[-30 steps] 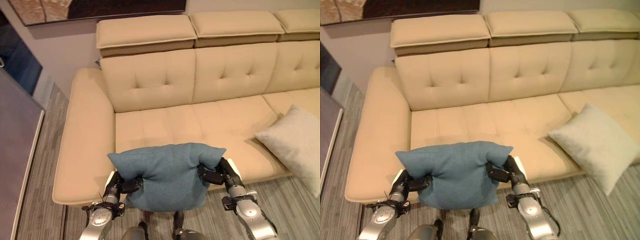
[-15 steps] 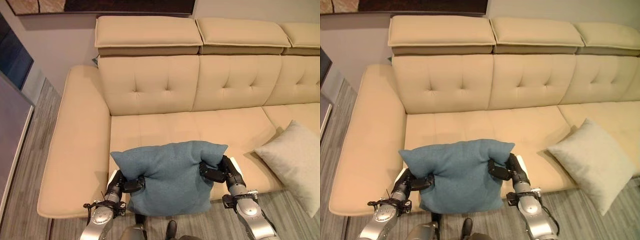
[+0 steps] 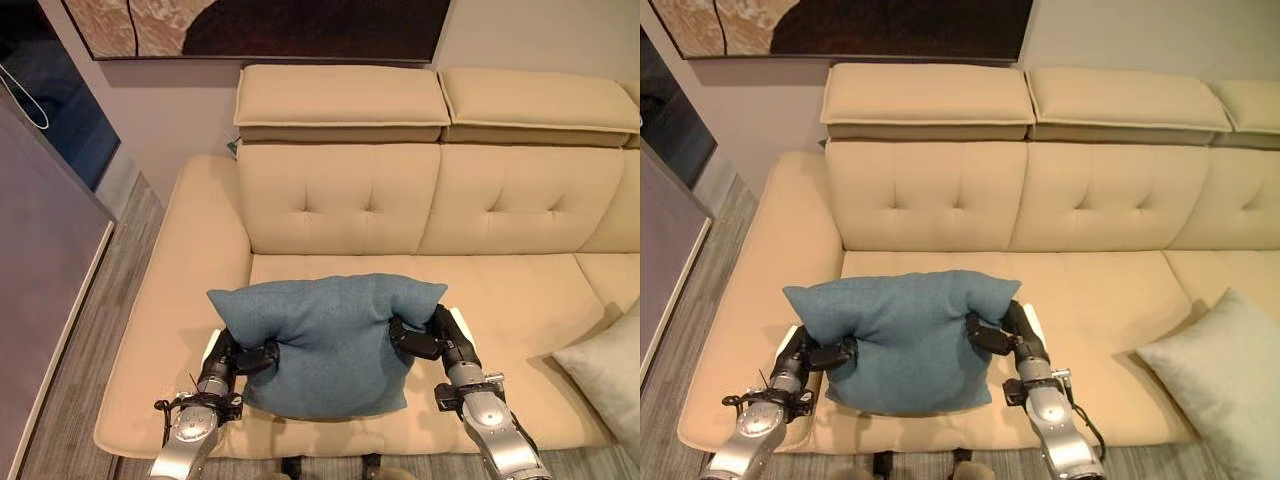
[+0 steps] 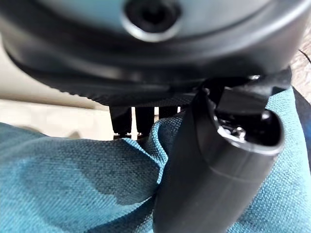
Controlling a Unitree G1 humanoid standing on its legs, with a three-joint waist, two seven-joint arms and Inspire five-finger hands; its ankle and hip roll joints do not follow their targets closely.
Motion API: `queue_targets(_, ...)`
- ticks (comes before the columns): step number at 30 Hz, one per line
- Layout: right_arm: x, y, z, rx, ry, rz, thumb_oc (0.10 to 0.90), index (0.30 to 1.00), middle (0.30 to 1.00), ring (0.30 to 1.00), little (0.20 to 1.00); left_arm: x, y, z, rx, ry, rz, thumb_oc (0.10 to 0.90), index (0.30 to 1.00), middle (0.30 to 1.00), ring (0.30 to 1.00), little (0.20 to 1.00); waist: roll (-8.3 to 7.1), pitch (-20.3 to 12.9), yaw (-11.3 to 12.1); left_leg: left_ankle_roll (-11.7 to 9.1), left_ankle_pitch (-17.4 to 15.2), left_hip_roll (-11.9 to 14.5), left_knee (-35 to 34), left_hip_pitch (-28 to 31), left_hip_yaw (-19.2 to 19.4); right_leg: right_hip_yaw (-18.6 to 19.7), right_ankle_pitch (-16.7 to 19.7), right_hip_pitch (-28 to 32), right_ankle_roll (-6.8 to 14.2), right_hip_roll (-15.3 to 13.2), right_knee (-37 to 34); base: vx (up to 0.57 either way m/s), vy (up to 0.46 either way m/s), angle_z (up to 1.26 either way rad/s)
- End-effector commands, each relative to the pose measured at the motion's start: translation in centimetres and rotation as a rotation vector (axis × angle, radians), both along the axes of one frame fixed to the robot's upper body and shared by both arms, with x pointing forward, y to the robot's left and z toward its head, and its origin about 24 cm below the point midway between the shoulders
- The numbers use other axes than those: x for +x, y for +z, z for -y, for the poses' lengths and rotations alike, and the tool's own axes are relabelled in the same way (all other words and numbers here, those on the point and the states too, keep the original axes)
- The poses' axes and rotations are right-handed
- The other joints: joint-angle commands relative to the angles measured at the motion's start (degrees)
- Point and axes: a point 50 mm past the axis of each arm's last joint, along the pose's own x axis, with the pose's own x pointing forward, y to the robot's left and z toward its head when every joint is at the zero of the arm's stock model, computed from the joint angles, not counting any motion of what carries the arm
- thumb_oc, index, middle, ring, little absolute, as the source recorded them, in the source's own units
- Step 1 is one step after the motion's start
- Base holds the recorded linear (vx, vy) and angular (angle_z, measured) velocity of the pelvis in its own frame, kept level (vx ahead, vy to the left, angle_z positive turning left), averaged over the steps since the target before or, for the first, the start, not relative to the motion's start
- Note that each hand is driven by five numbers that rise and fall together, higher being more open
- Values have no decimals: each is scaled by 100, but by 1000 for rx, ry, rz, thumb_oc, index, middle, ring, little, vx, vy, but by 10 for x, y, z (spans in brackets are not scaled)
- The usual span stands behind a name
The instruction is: Pick up all the scattered cushions and arrange them neatly on the sofa.
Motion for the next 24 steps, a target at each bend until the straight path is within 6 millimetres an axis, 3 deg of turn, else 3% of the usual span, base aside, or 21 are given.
queue_targets(1, 30, 79, -19, 75, 50, 420, 400, 300, 300, 300, 300, 43, 71, 29, -29, -93, 403, 400, 300, 300, 300, 300, -164, -588, -25, -87, -535, -31, 316, -148, 221, -194, -711, 183, 341, -81, 316, 79, -89, 7)
queue_targets(3, 35, 86, -24, 76, 58, 453, 400, 300, 300, 300, 300, 48, 76, 32, -23, -89, 429, 400, 300, 300, 300, 300, -141, -588, -24, -119, -493, -7, 217, -106, 182, -256, -717, 248, 327, -51, 215, 56, -69, 11)
queue_targets(4, 46, 103, -33, 65, 69, 521, 400, 300, 300, 300, 300, 61, 91, 42, -41, -81, 492, 400, 300, 300, 300, 300, -94, -547, -5, -175, -418, 23, 88, -107, 171, -323, -722, 273, 307, -19, 97, 53, -76, 14)
queue_targets(7, 53, 112, -37, 54, 77, 557, 400, 300, 300, 300, 300, 68, 99, 46, -50, -75, 519, 400, 300, 300, 300, 300, -75, -491, -6, -193, -386, 35, 75, -156, 149, -347, -720, 229, 305, -12, 87, -45, -36, 15)
queue_targets(11, 81, 153, -66, 57, 107, 691, 400, 300, 300, 300, 300, 103, 139, 73, -55, -77, 649, 400, 300, 300, 300, 300, 9, -260, -19, -242, -225, 62, 5, -556, 90, -366, -655, -156, 303, -1, 77, -128, -26, 12)
queue_targets(12, 81, 154, -67, 56, 107, 694, 400, 300, 300, 300, 300, 104, 140, 74, -55, -76, 652, 400, 300, 300, 300, 300, 11, -258, -21, -242, -221, 62, 5, -573, 88, -367, -653, -174, 302, -1, 81, -108, -14, 6)
queue_targets(14, 90, 170, -74, 51, 112, 741, 400, 300, 300, 300, 300, 116, 161, 80, -37, -83, 717, 400, 300, 300, 300, 300, 53, -157, -33, -253, -127, 53, 5, -816, 42, -328, -613, -452, 288, 14, 131, -148, 4, 7)
queue_targets(15, 99, 195, -78, 33, 110, 810, 400, 300, 300, 300, 300, 127, 186, 85, -13, -92, 790, 400, 300, 300, 300, 300, 113, -91, -64, -263, -44, 33, 5, -1112, -1, -263, -585, -816, 270, 19, 262, -185, 35, 8)
queue_targets(17, 103, 206, -80, 24, 106, 843, 400, 300, 300, 300, 300, 132, 199, 87, -2, -85, 827, 400, 300, 300, 300, 300, 142, -80, -69, -266, 5, 15, 5, -1285, -9, -234, -574, -1027, 260, 16, 366, -138, 42, 6)
queue_targets(18, 111, 232, -84, -9, 84, 913, 400, 300, 300, 300, 300, 144, 229, 93, 11, -63, 904, 400, 300, 300, 300, 300, 201, -60, -99, -300, 118, -24, 5, -1656, -22, -193, -548, -1455, 234, -17, 582, -106, 39, 6)
queue_targets(22, 120, 255, -84, -53, 46, 968, 400, 300, 300, 300, 300, 157, 254, 92, 68, -37, 952, 400, 300, 300, 300, 300, 273, -19, -136, -350, 216, -44, 5, -1988, -9, -145, -559, -1856, 225, -52, 777, -49, 31, 0)
queue_targets(24, 120, 259, -85, -46, 38, 981, 400, 300, 300, 300, 300, 159, 256, 91, 82, -32, 952, 400, 300, 300, 300, 300, 289, -7, -148, -360, 235, -45, 5, -2041, -13, -130, -555, -1927, 228, -58, 810, -7, 15, 1)
